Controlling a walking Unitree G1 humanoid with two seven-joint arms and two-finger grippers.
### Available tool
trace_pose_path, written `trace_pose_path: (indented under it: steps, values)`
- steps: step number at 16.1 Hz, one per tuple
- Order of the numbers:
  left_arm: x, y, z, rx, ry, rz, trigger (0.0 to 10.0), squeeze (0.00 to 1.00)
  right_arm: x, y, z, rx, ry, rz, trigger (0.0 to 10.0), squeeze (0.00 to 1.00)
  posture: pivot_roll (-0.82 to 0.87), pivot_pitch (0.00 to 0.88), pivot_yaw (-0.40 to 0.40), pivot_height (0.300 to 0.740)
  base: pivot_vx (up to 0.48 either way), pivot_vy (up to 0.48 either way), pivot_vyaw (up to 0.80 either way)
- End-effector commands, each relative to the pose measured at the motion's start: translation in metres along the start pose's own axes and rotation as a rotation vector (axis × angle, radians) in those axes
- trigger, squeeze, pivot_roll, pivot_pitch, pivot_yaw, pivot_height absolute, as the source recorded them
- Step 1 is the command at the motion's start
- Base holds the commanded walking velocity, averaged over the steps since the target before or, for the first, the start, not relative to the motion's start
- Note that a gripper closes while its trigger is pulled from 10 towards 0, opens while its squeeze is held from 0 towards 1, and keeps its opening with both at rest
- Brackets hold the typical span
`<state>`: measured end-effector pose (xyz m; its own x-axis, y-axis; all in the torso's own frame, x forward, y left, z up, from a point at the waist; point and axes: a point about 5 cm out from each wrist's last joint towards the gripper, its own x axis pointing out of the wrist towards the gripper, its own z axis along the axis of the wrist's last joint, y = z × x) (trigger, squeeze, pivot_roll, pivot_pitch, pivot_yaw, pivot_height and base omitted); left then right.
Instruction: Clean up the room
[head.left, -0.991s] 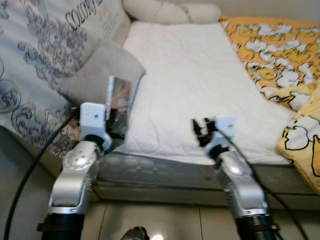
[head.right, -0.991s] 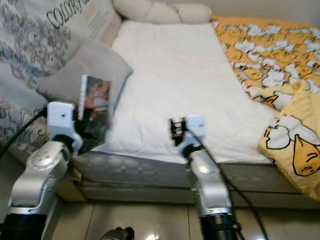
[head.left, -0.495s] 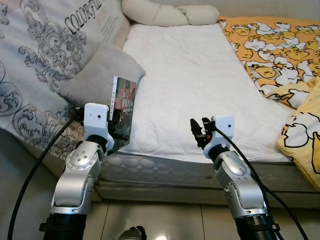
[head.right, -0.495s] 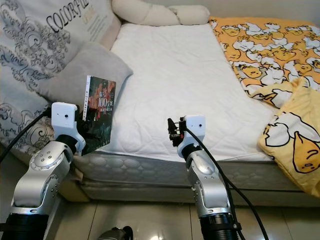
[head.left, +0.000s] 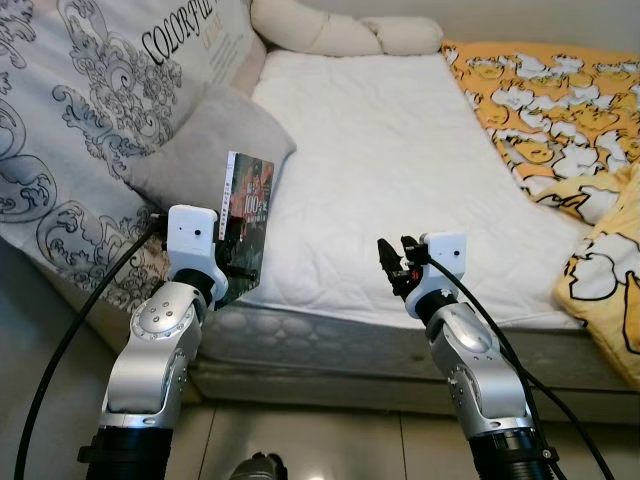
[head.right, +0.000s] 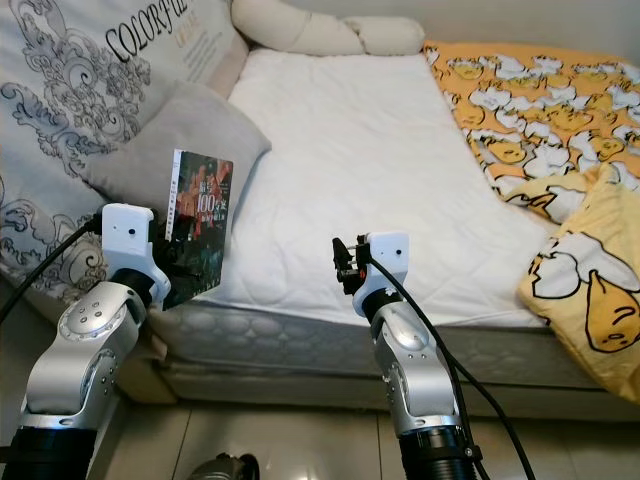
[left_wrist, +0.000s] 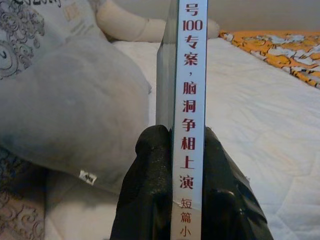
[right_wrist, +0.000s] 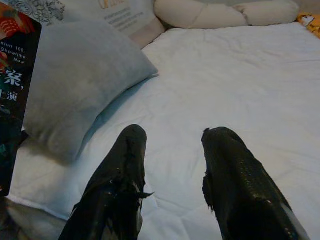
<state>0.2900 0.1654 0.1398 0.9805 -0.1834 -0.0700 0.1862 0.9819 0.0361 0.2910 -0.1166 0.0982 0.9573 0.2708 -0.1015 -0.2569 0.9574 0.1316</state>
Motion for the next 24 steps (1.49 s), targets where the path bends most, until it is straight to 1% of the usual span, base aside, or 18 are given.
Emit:
trace_pose_path:
  steps: [1, 6, 14, 16, 18, 24]
  values:
    - [0.0029, -0.0009, 0.0138, 0.01, -0.064, -0.014, 10.0, 0.0, 0.0024, 0.0011, 0.0029, -0.012, -0.011, 0.007, 10.0, 0.0, 0.02, 0.0, -0.006, 0.74, 0.262, 0.0, 0.0]
    - [0.0058, -0.0046, 0.0134, 0.008, -0.062, -0.037, 10.0, 0.0, -0.0004, -0.0027, 0.0025, -0.011, -0.015, -0.011, 10.0, 0.0, 0.0, 0.0, 0.01, 0.74, 0.26, 0.0, 0.0]
    - [0.0055, -0.0061, 0.0132, 0.008, -0.063, -0.043, 10.0, 0.0, 0.0005, -0.0014, 0.0028, -0.035, -0.013, 0.001, 10.0, 0.0, 0.01, 0.0, 0.005, 0.74, 0.273, 0.0, 0.0]
    - [0.005, -0.0065, 0.013, 0.006, -0.061, -0.047, 10.0, 0.0, 0.0001, -0.0012, 0.0018, -0.031, -0.01, -0.002, 10.0, 0.0, 0.01, 0.0, 0.005, 0.74, 0.296, 0.0, 0.43]
    - [0.0044, -0.0062, 0.0124, 0.006, -0.059, -0.047, 10.0, 0.0, -0.0011, -0.0035, 0.0002, 0.017, -0.012, -0.034, 10.0, 0.0, 0.01, 0.0, 0.004, 0.74, 0.296, 0.0, 0.0]
    - [0.0044, -0.0074, 0.0121, 0.007, -0.056, -0.058, 10.0, 0.0, -0.0016, -0.0045, 0.0012, 0.018, -0.017, -0.032, 10.0, 0.0, 0.01, 0.0, 0.008, 0.74, 0.321, 0.0, 0.0]
